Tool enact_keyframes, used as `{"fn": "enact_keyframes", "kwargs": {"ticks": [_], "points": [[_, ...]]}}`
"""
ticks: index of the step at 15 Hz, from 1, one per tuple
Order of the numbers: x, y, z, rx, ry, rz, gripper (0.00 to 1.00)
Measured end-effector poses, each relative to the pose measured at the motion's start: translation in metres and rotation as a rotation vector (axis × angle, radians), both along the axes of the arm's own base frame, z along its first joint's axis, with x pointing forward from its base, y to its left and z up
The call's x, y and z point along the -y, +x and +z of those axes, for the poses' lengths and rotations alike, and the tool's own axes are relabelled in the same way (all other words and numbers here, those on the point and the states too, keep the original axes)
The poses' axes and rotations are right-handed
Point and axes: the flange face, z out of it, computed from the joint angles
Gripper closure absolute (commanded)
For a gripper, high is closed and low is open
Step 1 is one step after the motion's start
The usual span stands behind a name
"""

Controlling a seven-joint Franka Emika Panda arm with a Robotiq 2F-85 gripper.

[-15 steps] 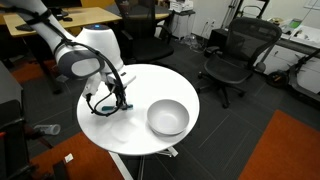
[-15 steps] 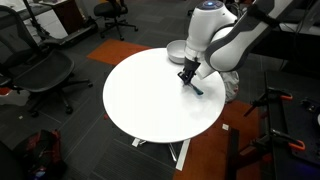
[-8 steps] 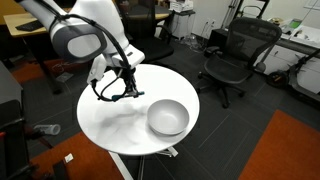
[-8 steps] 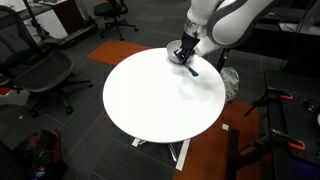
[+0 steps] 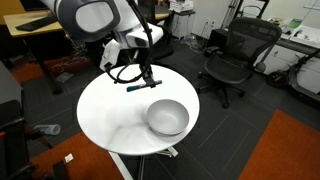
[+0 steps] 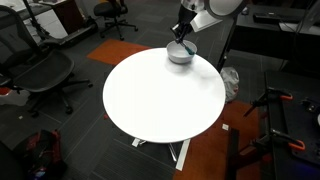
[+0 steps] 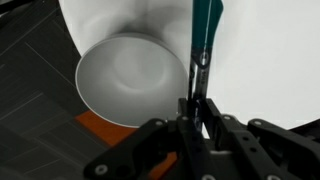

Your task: Put the pen in the bowl

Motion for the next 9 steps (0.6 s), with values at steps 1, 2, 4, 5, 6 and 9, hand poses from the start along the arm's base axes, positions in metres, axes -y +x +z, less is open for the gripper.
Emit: {"fn": "enact_keyframes", "kwargs": {"ticks": [1,2,4,5,6,9], "points": [[0.004,0.004,0.005,0.002,-0.004,-0.004,0.95],[0.008,0.008,0.01,0.004,-0.006,-0.01,0.95],[0.017,0.015,0.019,0.003,-0.012,-0.025,0.95],[0.023,0.019,0.023,0.0,-0.015,-0.034,0.95],[0.03,0.023,0.025,-0.006,-0.018,-0.044,0.95],[0.05,0.037,0.028,-0.025,-0.031,-0.067,0.95]]}}
